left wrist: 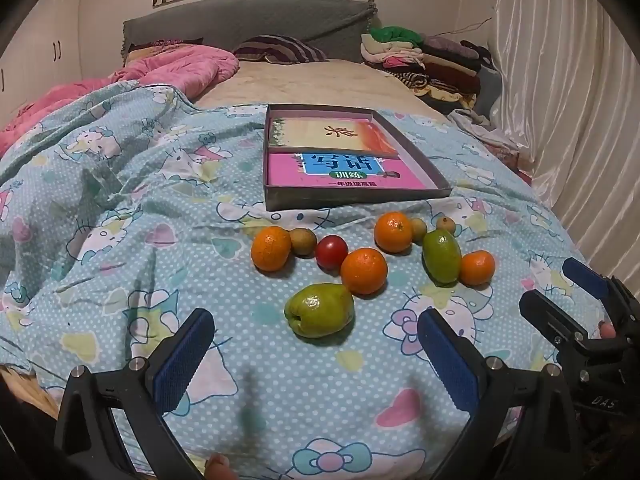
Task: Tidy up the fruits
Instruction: 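Move both tools toward the fruits in front of the tray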
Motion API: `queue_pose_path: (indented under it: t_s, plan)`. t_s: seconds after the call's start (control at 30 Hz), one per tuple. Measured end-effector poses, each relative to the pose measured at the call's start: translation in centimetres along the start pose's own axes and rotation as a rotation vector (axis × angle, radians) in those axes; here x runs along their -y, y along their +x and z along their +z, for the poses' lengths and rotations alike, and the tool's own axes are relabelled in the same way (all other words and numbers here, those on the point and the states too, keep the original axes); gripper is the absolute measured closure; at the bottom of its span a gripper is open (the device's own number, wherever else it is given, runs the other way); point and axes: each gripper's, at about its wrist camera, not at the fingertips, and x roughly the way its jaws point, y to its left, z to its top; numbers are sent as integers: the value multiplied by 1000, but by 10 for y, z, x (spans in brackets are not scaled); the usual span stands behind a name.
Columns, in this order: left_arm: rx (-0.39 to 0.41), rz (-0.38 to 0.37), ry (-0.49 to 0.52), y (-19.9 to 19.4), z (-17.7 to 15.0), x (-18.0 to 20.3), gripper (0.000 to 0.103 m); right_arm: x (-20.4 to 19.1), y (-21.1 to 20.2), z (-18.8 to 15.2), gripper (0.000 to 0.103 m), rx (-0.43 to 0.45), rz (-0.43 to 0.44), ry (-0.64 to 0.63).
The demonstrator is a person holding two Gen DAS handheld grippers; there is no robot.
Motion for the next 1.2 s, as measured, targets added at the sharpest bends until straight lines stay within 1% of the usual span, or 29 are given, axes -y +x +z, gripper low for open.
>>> queue_pose_path:
  t_s: [0.4, 0.63, 0.93, 1.1, 1.2]
  plan:
    - [-6, -1, 8, 1, -1, 1, 1, 1, 0, -1, 0, 3, 5, 6]
    - [-21, -19, -1, 6, -2, -1, 1, 1, 4, 0, 0, -1, 5, 3]
    - [-41, -13, -1, 15, -2, -6, 1, 4, 14, -1, 0, -34, -3, 4]
    - [-47, -11, -2, 19, -2, -8, 1, 5, 20, -2, 0, -35, -8, -1]
    - [-59, -22, -17, 24, -2, -12, 1, 8, 26, -1, 0, -58, -27, -8]
